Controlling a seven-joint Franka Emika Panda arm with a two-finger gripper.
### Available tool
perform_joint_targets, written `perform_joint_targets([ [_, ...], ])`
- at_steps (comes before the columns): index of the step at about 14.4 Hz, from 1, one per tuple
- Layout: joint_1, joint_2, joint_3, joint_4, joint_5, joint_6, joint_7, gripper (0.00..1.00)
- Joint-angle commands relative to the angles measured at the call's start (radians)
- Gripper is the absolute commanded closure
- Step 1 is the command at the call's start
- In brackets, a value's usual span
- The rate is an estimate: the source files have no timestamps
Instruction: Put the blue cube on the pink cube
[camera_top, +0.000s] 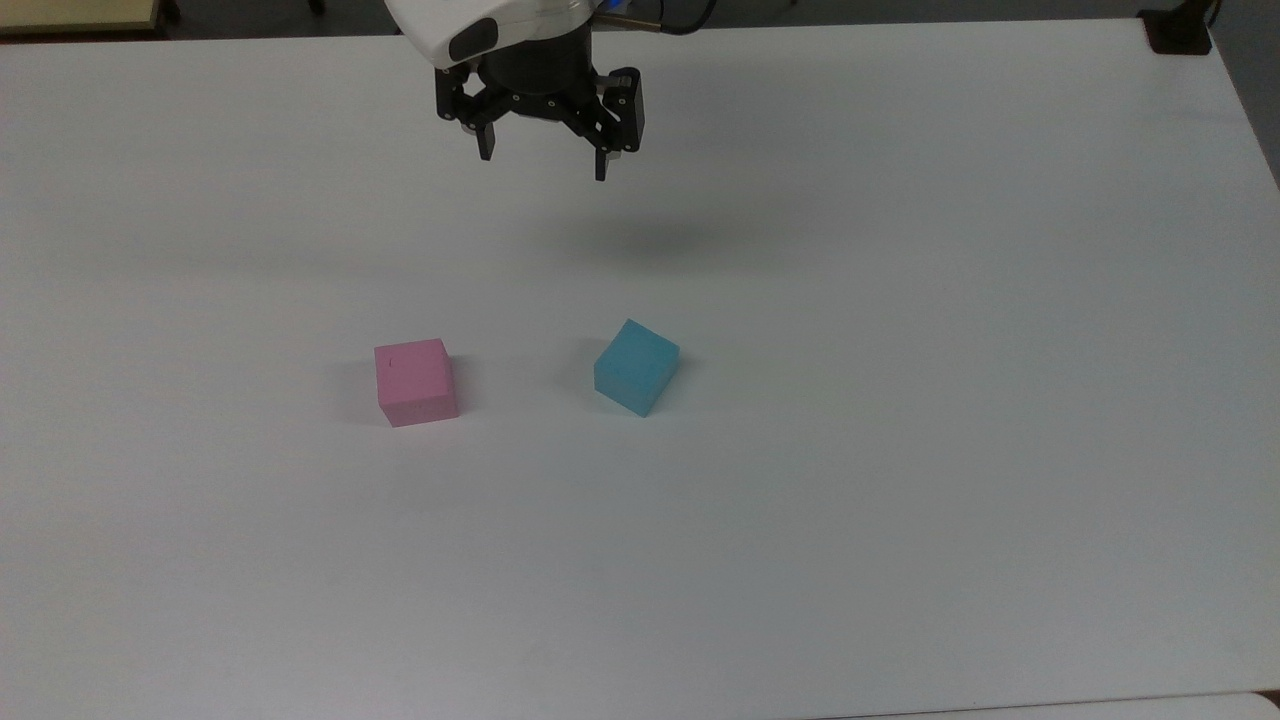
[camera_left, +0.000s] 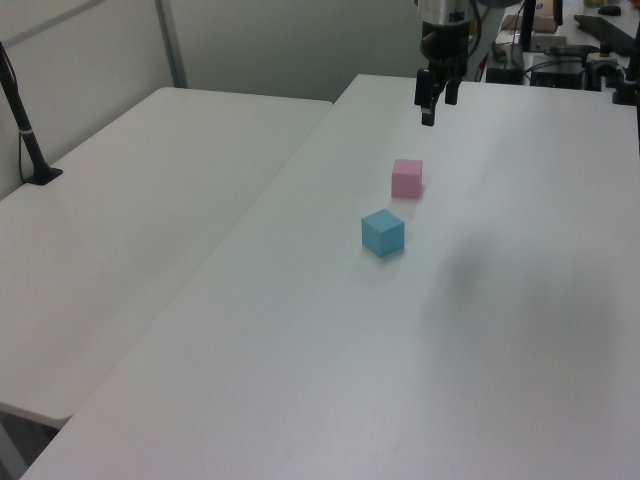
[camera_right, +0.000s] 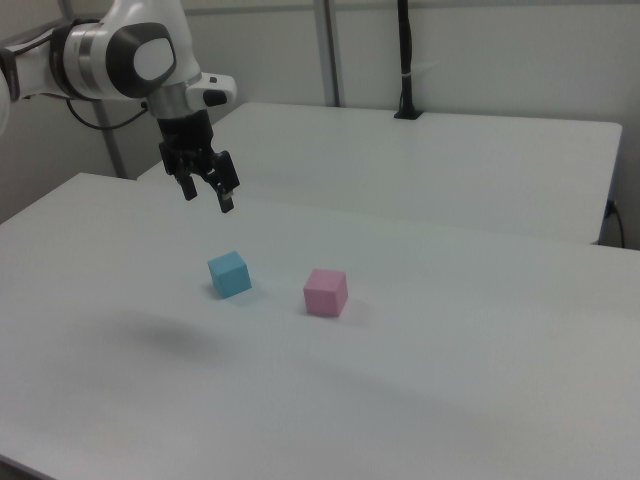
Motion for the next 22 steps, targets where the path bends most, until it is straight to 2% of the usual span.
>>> perform_joint_targets([
  [1, -0.001, -0.004, -0.004, -0.014, 0.013, 0.015, -0.012, 0.0],
  [10, -0.003, -0.002, -0.002, -0.013, 0.008, 0.016, -0.031, 0.0],
  [13, -0.001, 0.031, -0.002, -0.011, 0.022, 0.021, -0.008, 0.0],
  [22, 0.099, 0.271, 0.004, -0.013, 0.003, 0.289, 0.426, 0.0],
])
